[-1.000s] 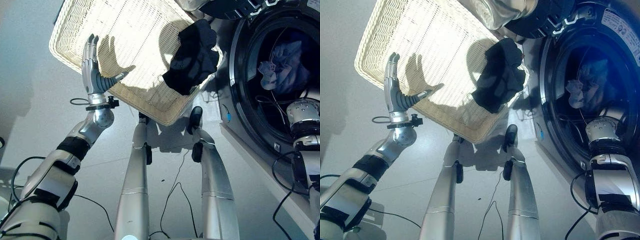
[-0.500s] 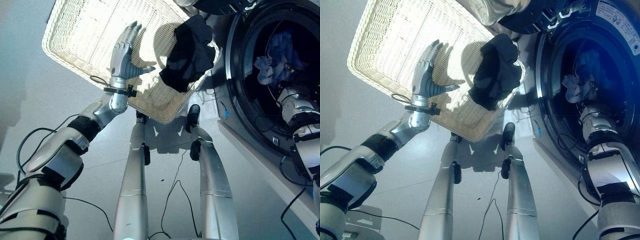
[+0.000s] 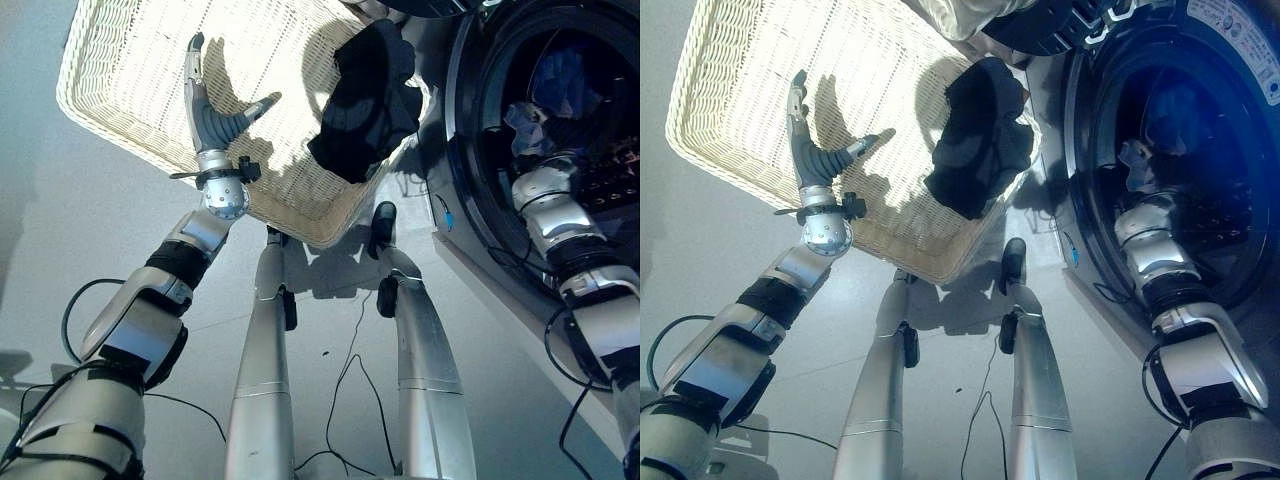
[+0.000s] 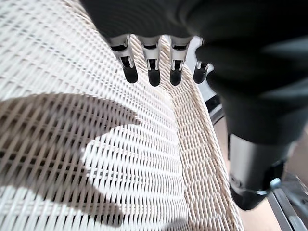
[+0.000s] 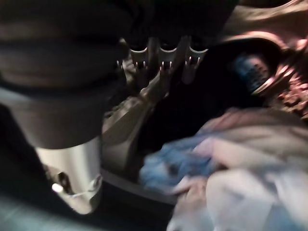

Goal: Put the clothes into the washing machine.

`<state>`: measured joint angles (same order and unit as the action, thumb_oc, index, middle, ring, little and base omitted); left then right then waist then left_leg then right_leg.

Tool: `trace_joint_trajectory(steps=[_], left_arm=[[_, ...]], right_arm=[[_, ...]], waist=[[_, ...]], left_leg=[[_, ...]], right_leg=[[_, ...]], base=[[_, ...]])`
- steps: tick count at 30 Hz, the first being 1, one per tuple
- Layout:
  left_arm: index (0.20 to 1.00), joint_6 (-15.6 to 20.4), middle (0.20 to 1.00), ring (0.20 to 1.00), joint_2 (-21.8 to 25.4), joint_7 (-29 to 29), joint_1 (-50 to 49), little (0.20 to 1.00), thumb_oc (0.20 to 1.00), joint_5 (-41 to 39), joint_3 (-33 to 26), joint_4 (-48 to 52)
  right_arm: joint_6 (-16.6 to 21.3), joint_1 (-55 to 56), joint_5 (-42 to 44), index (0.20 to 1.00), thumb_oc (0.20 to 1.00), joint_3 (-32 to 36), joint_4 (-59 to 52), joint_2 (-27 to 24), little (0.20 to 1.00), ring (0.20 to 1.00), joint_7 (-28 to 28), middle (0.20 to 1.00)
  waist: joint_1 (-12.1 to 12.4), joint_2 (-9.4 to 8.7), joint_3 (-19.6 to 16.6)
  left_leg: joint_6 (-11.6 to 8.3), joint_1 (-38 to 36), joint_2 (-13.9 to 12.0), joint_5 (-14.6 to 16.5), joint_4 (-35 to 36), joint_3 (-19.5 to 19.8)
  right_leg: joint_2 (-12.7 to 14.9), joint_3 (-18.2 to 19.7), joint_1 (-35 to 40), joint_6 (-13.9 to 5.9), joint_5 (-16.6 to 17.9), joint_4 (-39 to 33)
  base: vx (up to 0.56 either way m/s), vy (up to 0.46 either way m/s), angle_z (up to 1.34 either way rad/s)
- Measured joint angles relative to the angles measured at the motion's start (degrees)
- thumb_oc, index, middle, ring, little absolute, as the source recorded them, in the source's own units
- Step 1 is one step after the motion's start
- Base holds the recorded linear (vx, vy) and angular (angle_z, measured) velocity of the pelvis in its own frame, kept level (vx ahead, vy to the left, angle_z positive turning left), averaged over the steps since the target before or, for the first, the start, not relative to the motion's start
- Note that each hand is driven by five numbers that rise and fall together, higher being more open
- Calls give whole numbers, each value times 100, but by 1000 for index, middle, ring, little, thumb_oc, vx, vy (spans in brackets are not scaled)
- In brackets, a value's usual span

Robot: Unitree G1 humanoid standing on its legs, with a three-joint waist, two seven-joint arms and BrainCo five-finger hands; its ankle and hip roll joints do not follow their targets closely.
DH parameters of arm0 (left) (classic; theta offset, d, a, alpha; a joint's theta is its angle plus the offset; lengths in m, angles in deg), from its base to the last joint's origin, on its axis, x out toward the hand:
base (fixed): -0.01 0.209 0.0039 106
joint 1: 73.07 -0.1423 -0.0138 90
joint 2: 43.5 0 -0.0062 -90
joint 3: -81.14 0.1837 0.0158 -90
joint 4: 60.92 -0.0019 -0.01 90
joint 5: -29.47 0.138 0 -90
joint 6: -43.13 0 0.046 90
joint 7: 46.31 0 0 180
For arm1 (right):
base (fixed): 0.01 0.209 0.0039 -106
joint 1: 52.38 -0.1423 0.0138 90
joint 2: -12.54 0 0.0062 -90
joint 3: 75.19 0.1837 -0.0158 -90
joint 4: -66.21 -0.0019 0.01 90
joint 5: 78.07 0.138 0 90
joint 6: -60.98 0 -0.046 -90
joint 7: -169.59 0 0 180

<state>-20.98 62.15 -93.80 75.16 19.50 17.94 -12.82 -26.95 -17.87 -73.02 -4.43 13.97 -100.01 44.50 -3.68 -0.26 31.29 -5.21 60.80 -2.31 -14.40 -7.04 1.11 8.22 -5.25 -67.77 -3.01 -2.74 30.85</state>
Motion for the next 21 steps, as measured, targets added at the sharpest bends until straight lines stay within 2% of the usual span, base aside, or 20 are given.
trace_joint_trajectory(steps=[2, 9, 21], left_arm=[[1000, 68, 1000, 1000, -69, -40, -63, 1000, 1000, -41, -154, -2], [1000, 291, 1000, 1000, -250, -166, -100, 1000, 1000, -96, -350, -22], [1000, 326, 1000, 1000, -407, -356, -183, 1000, 1000, -99, -581, -17]], right_arm=[[17, 149, -466, 1000, 1000, -151, -162, 112, 1000, 1000, -29, 1000], [182, 609, -1063, 1000, 1000, -500, -437, 448, 1000, 1000, -481, 1000], [774, 731, -2394, 1000, 1000, -1010, -1199, 456, 1000, 1000, -854, 1000]], waist=[[-11, 1, -1], [-3, 10, -5], [21, 16, -8]], left_leg=[[1, 4, -13, -1, 28, -51], [-17, 4, -19, 12, 40, -106], [-42, -21, -23, 8, 7, -111]], right_leg=[[-1, 25, -54, 6, -10, 20], [-12, 80, -108, 34, -53, 57], [-13, 100, -148, 57, -137, 242]], base=[[-12, 53, -5], [-8, 31, -1], [0, 0, 0]])
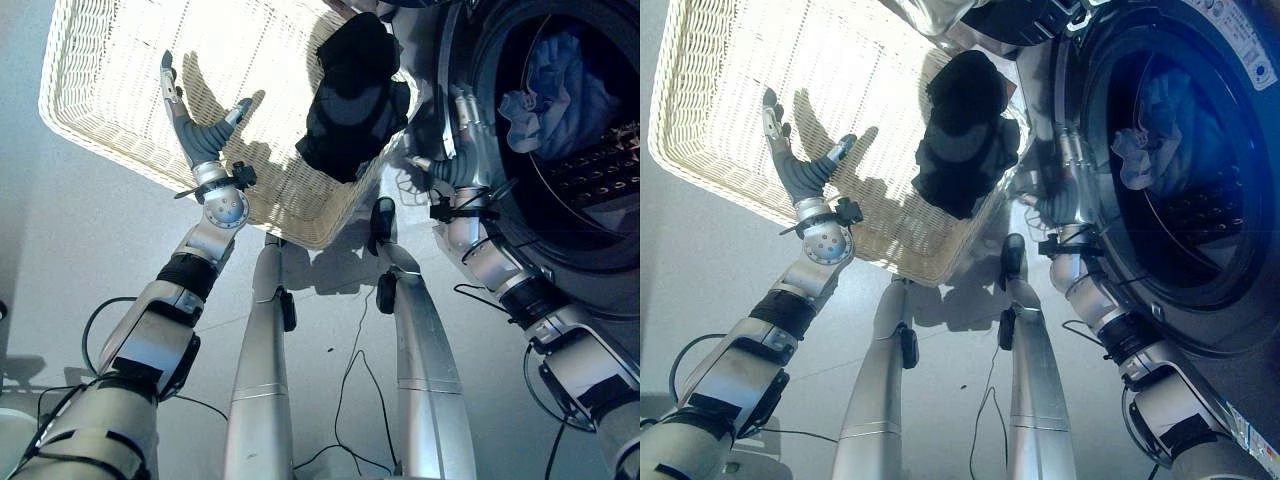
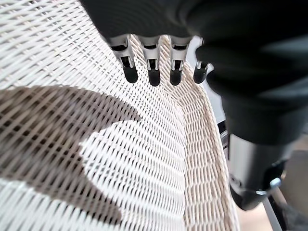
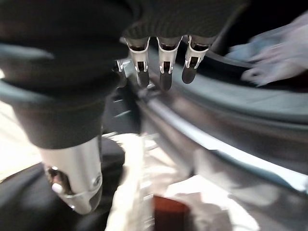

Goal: Put the clothes into the washing machine.

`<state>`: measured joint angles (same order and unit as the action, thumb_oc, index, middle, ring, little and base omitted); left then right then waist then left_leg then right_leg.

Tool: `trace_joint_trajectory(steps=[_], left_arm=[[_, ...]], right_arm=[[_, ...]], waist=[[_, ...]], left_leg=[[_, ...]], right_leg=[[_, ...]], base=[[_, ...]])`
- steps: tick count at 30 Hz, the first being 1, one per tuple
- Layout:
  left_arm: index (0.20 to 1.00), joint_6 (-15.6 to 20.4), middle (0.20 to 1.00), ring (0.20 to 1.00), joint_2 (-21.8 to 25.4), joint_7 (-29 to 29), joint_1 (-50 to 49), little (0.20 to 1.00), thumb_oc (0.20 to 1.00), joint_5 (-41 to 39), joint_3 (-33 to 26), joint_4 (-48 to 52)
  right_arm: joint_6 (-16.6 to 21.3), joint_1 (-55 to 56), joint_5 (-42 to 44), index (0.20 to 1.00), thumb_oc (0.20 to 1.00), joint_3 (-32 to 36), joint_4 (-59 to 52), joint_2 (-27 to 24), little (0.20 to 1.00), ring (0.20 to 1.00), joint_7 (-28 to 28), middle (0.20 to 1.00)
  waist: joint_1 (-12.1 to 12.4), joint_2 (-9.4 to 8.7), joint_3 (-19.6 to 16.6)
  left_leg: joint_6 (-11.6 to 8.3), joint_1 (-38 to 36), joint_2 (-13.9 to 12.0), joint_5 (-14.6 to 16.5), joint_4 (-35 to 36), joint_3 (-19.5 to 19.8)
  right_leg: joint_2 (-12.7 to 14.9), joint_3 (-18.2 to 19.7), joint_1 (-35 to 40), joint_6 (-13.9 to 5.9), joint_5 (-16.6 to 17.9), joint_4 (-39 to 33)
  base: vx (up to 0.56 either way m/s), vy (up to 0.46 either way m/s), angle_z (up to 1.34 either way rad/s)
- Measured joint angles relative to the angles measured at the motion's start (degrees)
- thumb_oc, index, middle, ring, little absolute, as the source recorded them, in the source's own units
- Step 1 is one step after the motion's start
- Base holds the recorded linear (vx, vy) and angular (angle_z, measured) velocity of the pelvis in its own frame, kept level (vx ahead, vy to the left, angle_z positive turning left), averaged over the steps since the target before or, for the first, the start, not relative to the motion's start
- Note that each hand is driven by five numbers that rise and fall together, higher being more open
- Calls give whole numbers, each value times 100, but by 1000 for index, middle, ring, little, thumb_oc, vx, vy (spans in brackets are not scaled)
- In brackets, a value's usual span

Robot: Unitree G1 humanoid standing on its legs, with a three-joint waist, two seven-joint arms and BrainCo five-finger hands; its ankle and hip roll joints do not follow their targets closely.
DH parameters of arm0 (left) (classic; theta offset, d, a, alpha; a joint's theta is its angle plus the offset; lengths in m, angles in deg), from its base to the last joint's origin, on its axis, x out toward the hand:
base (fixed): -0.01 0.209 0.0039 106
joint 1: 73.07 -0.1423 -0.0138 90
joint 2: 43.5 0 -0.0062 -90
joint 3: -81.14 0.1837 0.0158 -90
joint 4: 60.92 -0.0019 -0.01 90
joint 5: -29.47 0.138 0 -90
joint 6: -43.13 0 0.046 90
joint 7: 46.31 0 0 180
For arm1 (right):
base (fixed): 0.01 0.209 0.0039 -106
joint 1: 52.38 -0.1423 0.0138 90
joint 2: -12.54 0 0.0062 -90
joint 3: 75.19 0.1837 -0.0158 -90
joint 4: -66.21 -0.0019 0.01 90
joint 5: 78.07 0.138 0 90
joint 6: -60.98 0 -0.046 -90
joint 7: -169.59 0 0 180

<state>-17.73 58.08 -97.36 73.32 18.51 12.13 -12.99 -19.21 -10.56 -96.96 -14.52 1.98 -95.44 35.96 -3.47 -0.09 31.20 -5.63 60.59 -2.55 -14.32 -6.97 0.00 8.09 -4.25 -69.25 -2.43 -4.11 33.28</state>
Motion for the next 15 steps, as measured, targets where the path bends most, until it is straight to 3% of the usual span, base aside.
trace_joint_trajectory(steps=[4, 9, 15], left_arm=[[1000, -25, 1000, 1000, -6, 40, 31, 1000, 1000, -77, -9, -27], [1000, -82, 1000, 1000, -11, 139, 46, 1000, 1000, -366, -3, -98], [1000, -84, 1000, 1000, -55, 263, 162, 1000, 1000, -458, 31, -316]], right_arm=[[238, -486, -295, 1000, 1000, -387, -71, -31, 1000, 1000, -143, 1000], [250, -1016, -418, 1000, 1000, -716, -74, -22, 1000, 1000, -257, 1000], [-149, -1638, -415, 1000, 1000, -1224, 370, 136, 1000, 1000, -575, 1000]], waist=[[85, 7, -4], [199, 12, -6], [329, 20, -11]], left_leg=[[-34, -31, -20, -21, -21, 11], [-73, -77, -19, -30, -23, 38], [-112, -84, -17, -79, -53, 168]], right_leg=[[-7, -17, 1, 31, -34, 99], [10, -46, 2, 75, -92, 242], [22, -139, 43, 117, -123, 301]], base=[[-8, -40, 2], [-1, -30, 5], [4, -11, 4]])
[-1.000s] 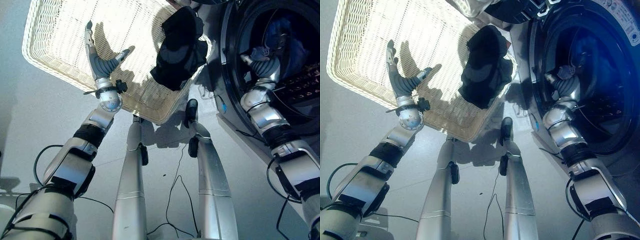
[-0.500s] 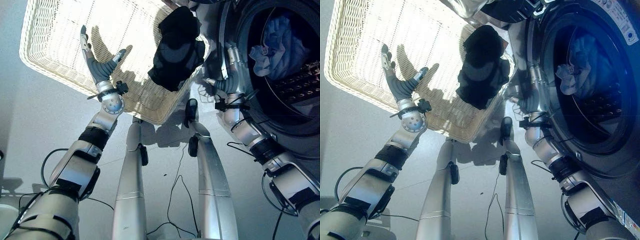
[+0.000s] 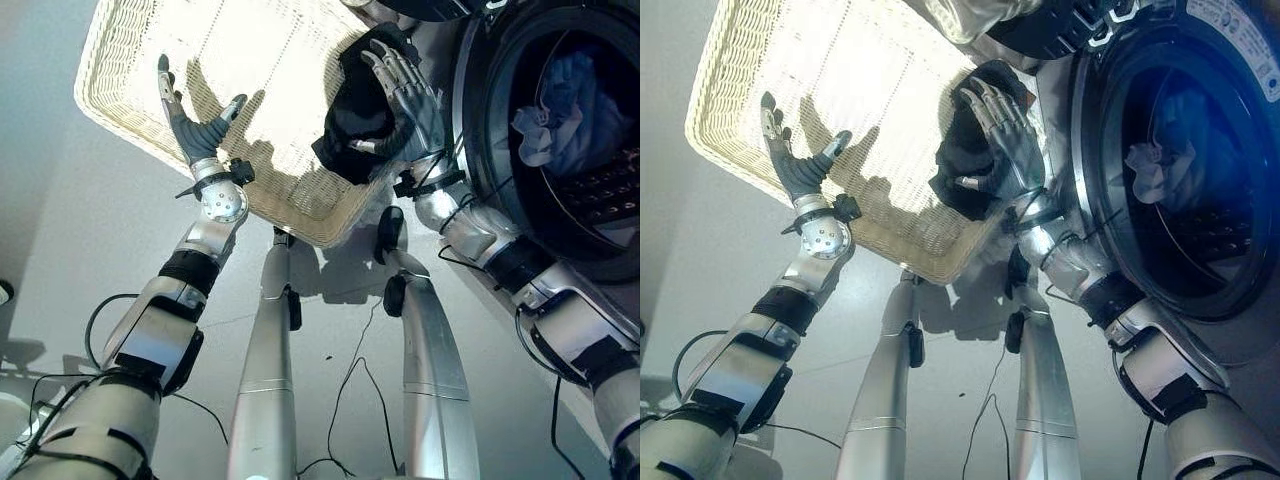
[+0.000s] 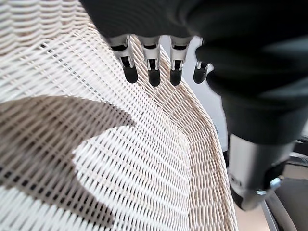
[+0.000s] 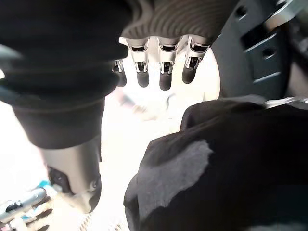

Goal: Put the clothes into the washing machine.

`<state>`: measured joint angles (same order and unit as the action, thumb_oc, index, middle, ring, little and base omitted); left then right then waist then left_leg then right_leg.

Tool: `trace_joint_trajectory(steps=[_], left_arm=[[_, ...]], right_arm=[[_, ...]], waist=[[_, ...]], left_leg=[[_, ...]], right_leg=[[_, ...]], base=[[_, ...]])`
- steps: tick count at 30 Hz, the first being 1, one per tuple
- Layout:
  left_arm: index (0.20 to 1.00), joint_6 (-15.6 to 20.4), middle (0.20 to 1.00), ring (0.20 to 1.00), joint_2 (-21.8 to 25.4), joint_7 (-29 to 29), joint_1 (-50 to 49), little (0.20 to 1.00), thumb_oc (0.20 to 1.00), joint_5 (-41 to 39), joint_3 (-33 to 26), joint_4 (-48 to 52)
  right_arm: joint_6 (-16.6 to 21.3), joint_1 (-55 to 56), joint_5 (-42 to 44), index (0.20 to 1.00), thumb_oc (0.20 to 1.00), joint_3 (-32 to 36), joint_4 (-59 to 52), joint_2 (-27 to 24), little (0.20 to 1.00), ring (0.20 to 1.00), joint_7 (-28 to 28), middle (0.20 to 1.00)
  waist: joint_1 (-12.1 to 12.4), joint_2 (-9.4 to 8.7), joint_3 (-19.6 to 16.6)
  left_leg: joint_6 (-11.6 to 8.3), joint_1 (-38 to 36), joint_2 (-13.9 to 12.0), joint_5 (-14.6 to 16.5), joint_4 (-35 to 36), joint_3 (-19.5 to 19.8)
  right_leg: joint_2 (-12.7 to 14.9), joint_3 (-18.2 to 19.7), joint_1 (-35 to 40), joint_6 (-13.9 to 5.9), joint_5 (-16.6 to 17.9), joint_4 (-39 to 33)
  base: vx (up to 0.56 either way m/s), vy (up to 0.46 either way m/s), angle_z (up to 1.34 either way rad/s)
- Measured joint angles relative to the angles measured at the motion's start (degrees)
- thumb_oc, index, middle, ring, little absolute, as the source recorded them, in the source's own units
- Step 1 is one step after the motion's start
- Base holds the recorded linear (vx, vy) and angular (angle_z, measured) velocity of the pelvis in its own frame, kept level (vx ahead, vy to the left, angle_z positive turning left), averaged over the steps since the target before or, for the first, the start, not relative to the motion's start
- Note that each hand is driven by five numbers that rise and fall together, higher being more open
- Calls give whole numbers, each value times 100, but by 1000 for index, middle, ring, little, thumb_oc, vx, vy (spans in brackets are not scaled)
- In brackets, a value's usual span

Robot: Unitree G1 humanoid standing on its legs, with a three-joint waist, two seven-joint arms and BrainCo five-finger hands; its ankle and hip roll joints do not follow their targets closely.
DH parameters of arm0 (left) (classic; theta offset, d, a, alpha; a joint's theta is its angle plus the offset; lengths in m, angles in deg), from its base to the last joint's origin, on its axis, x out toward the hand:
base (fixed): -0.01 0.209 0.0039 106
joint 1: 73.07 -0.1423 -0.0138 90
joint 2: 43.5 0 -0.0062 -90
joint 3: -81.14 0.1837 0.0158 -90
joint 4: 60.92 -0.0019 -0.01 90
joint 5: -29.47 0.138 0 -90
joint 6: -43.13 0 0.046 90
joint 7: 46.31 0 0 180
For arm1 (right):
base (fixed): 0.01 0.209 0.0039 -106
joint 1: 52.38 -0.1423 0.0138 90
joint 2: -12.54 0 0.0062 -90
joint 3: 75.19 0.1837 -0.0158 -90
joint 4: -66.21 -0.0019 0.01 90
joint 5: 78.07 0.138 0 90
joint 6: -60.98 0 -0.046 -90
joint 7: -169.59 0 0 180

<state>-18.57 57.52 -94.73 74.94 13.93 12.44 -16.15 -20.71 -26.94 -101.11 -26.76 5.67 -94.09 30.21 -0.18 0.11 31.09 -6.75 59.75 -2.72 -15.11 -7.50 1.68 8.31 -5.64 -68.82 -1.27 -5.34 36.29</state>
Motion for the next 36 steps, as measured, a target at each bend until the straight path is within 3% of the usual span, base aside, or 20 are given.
trace_joint_trajectory(steps=[9, 24, 25, 26, 36], left_arm=[[1000, 5, 1000, 1000, -99, 98, 209, 1000, 1000, -110, 128, -208], [1000, 15, 1000, 1000, -128, 119, 336, 1000, 1000, -152, 280, -220], [1000, 17, 1000, 1000, -127, 119, 339, 1000, 1000, -153, 292, -221], [1000, 17, 1000, 1000, -127, 119, 338, 1000, 1000, -154, 302, -223], [1000, 91, 1000, 1000, -129, 119, 346, 1000, 1000, -157, 352, -319]], right_arm=[[-875, -380, 214, 1000, 1000, -492, 1116, 236, 1000, 1000, -641, 1000], [-1455, -763, -39, 1000, 1000, -663, 1707, 371, 1000, 1000, -1806, 1000], [-1473, -776, -118, 846, 846, -663, 1721, 372, 846, 846, -1872, 846], [-1486, -790, -191, 200, 200, -666, 1750, 383, 200, 200, -1920, 200], [-1479, -1000, -507, 200, 200, -736, 2096, 489, 200, 200, -1757, 200]], waist=[[177, 7, -4], [268, 22, -12], [270, 22, -12], [270, 22, -13], [278, 38, -21]], left_leg=[[-13, -4, 4, 3, -9, 51], [-46, -3, 10, 10, -40, 132], [-46, -3, 10, 10, -59, 134], [-47, -3, 10, 12, -71, 134], [-60, -3, 9, 24, -98, 144]], right_leg=[[19, -54, 21, 4, -33, 49], [47, -132, 48, 44, -91, 130], [47, -133, 56, 44, -91, 132], [47, -133, 61, 44, -91, 134], [44, -133, 62, 45, -91, 142]], base=[[6, -1, 2], [6, 1, 2], [0, 0, 0], [0, 0, 0], [0, 0, 0]])
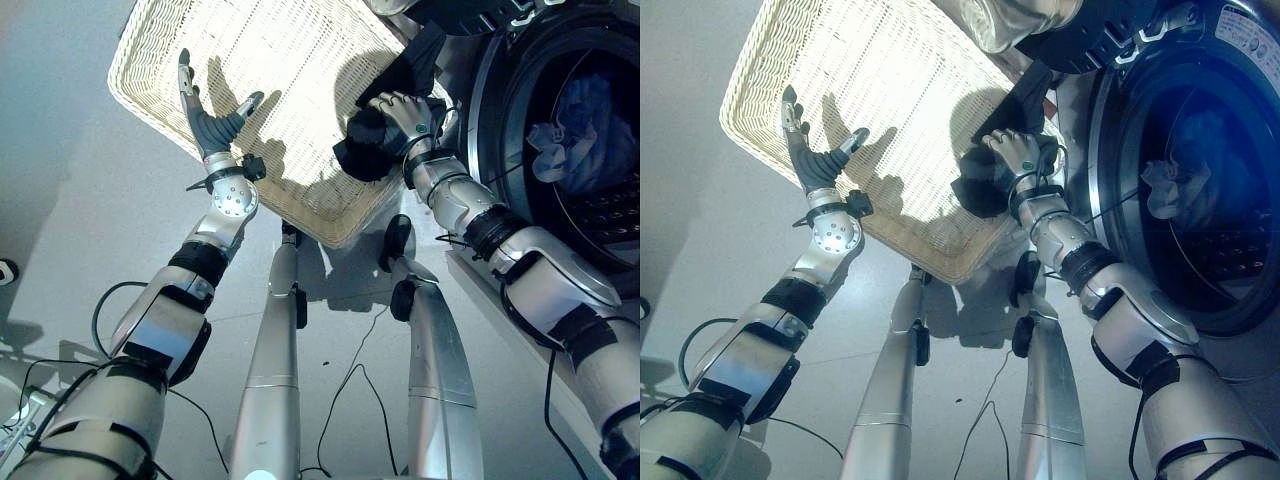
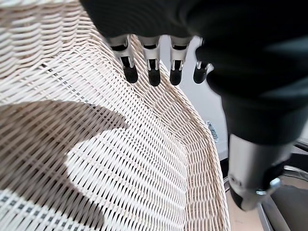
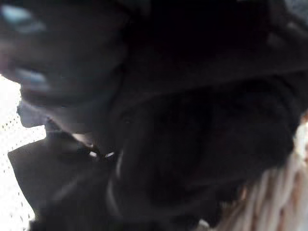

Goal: Put the clothes into the washing machine.

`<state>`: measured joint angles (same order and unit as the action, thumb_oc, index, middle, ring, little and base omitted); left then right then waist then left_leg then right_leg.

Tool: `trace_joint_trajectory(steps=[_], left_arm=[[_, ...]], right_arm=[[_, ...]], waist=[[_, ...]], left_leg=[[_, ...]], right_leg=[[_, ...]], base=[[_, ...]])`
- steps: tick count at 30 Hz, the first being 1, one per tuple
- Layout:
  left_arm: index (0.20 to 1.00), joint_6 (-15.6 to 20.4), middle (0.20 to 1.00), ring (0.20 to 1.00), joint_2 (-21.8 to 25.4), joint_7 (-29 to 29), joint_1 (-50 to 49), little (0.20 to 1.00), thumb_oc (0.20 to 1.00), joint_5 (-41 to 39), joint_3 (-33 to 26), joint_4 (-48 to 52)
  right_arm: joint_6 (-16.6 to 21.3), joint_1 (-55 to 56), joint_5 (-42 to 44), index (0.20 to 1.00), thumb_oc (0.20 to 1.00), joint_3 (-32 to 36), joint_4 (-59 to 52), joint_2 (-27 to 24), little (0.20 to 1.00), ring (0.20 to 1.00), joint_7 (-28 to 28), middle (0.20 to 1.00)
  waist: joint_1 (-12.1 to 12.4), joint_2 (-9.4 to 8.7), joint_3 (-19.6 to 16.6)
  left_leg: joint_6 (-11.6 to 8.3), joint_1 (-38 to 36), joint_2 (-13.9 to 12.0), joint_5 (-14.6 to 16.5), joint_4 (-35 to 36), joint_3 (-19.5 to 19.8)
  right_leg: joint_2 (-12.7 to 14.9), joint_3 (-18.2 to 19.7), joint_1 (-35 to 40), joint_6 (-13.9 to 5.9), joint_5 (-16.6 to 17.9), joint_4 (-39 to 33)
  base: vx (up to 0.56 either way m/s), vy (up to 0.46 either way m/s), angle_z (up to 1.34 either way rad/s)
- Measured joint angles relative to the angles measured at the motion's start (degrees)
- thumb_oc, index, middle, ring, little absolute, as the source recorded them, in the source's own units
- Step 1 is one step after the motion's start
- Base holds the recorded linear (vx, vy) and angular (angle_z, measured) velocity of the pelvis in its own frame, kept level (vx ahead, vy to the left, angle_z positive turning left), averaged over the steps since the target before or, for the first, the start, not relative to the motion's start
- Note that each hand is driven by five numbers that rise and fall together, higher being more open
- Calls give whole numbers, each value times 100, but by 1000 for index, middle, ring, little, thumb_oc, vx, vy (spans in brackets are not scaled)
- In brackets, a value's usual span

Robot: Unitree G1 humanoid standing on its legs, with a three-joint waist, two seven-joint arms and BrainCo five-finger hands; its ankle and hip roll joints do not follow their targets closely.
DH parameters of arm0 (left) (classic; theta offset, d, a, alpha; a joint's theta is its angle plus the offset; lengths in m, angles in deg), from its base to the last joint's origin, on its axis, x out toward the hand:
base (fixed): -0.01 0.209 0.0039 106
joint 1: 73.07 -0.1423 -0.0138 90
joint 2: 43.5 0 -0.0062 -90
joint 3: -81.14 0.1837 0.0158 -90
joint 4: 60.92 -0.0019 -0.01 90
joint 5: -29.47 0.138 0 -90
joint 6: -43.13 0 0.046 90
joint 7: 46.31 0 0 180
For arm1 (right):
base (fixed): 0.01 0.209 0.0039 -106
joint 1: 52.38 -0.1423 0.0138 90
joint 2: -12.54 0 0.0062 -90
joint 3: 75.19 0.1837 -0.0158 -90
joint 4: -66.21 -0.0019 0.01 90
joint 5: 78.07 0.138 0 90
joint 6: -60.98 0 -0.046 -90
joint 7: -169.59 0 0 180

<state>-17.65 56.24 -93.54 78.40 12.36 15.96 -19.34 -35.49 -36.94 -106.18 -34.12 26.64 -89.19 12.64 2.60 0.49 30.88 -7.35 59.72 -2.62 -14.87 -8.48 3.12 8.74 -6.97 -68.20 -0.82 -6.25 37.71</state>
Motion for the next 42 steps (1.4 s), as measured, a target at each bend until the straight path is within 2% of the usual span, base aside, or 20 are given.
trace_joint_trajectory(steps=[12, 14, 16, 17, 18, 19, 20, 21, 22, 25, 30, 35, 36, 39, 42], left_arm=[[1000, 17, 1000, 1000, -2, -5, -5, 1000, 1000, 1, -4, -10], [1000, 17, 1000, 1000, -4, -15, -21, 1000, 1000, 1, -4, 5], [1000, 17, 1000, 1000, -1, -19, -83, 1000, 1000, 1, -9, 47], [1000, 17, 1000, 1000, 0, -18, -106, 1000, 1000, 2, -18, 59], [1000, 18, 1000, 1000, 8, -19, -245, 1000, 1000, 3, -102, 253], [1000, 28, 1000, 1000, 5, -24, -324, 1000, 1000, 4, -149, 331], [1000, 27, 1000, 1000, 8, -27, -415, 1000, 1000, 7, -161, 370], [1000, 27, 1000, 1000, 4, -29, -457, 1000, 1000, 7, -163, 392], [1000, 23, 1000, 1000, -4, -44, -531, 1000, 1000, 11, -197, 469], [1000, 12, 1000, 1000, 15, -108, -531, 1000, 1000, 18, -383, 481], [1000, -24, 1000, 1000, 23, -162, -483, 1000, 1000, 28, -400, 498], [1000, -24, 1000, 1000, 49, -156, -521, 1000, 1000, 53, -406, 491], [1000, -12, 1000, 1000, 86, -143, -589, 1000, 1000, 53, -412, 474], [1000, 43, 1000, 1000, 139, -87, -652, 1000, 1000, 53, -417, 390], [1000, 162, 1000, 1000, 216, 3, -672, 1000, 1000, 50, -593, 221]], right_arm=[[234, 146, 89, 200, 200, 67, -21, -9, 200, 200, 508, 200], [302, 233, 717, 200, 200, 130, -192, -58, 200, 200, 542, 200], [606, 500, 2218, 200, 200, 685, -636, -97, 200, 200, 454, 200], [733, 631, 2691, 200, 200, 845, -746, -94, 200, 200, 414, 200], [1011, 947, 3759, 200, 200, 1378, -1207, -89, 200, 200, 263, 200], [1198, 1172, 4310, 200, 200, 1539, -1379, -68, 200, 200, 161, 200], [1481, 1448, 5117, 200, 200, 1830, -1555, 11, 200, 200, -65, 200], [1621, 1549, 5515, 200, 200, 1965, -1665, 30, 200, 200, -183, 200], [1911, 1882, 6402, 200, 200, 2294, -1905, 108, 200, 200, -593, 200], [2416, 2333, 8047, 200, 200, 2600, -2188, 248, 200, 200, -1361, 200], [2813, 2632, 9257, 200, 200, 2936, -2540, 243, 200, 200, -1889, 200], [3013, 2802, 9925, 200, 200, 3457, -2491, 226, 200, 200, -2066, 200], [3116, 2804, 10366, 200, 200, 3698, -2224, 220, 200, 200, -2198, 200], [3166, 2770, 10955, 200, 200, 3978, -1656, 206, 200, 200, -2416, 200], [3238, 2710, 11904, 200, 200, 4350, -894, 171, 200, 200, -2440, 200]], waist=[[-6, 0, 0], [-12, 0, 0], [-13, 0, 0], [-16, 0, 0], [-24, 0, 0], [-27, 0, 0], [-36, 0, 0], [-37, -1, 0], [-66, -3, 2], [-182, -5, 3], [-351, -7, 4], [-347, -16, 9], [-354, -16, 9], [-433, -19, 10], [-486, -20, 11]], left_leg=[[-9, 3, -1, 8, 1, 0], [-17, 8, -1, 15, 4, 0], [-34, 19, -2, 29, 6, 3], [-34, 21, -4, 29, 6, 3], [-39, 30, -5, 35, 5, 6], [-39, 30, -6, 35, 2, 7], [-37, 30, -8, 34, -8, 7], [-39, 30, -9, 38, -9, 7], [-38, 31, -12, 53, -10, 6], [-34, 34, -9, 63, -10, 0], [-45, 35, -40, 76, -14, -5], [-71, 35, -111, 96, -13, -10], [-81, 35, -127, 105, -13, -10], [-75, 32, -142, 116, -10, -13], [-74, 31, -141, 117, -10, -7]], right_leg=[[-4, 0, 2, -4, -3, -4], [-5, 0, -4, -6, -5, -4], [-7, 1, -17, -3, -15, -4], [-10, 1, -19, -2, -18, -4], [-15, 2, -26, 0, -36, -6], [-17, 1, -26, 0, -41, -4], [-22, 5, -26, 4, -43, -7], [-24, 9, -26, 7, -47, -9], [-26, 15, -30, 11, -49, -16], [-28, 23, -27, 10, -49, -36], [-66, 27, -22, 10, -46, -104], [-136, 23, 0, 38, -25, -174], [-151, 17, 8, 45, -20, -191], [-158, 3, 33, 83, 6, -201], [-156, -9, 54, 84, 25, -237]], base=[[0, 0, 0], [0, 0, 0], [0, 0, 0], [0, 0, 0], [0, 0, 0], [0, 0, 0], [12, 35, -2], [11, 37, -3], [9, 37, -2], [0, 0, 0], [-2, -3, -2], [-5, -8, -6], [0, 0, 0], [-2, -3, -1], [0, 0, 0]])
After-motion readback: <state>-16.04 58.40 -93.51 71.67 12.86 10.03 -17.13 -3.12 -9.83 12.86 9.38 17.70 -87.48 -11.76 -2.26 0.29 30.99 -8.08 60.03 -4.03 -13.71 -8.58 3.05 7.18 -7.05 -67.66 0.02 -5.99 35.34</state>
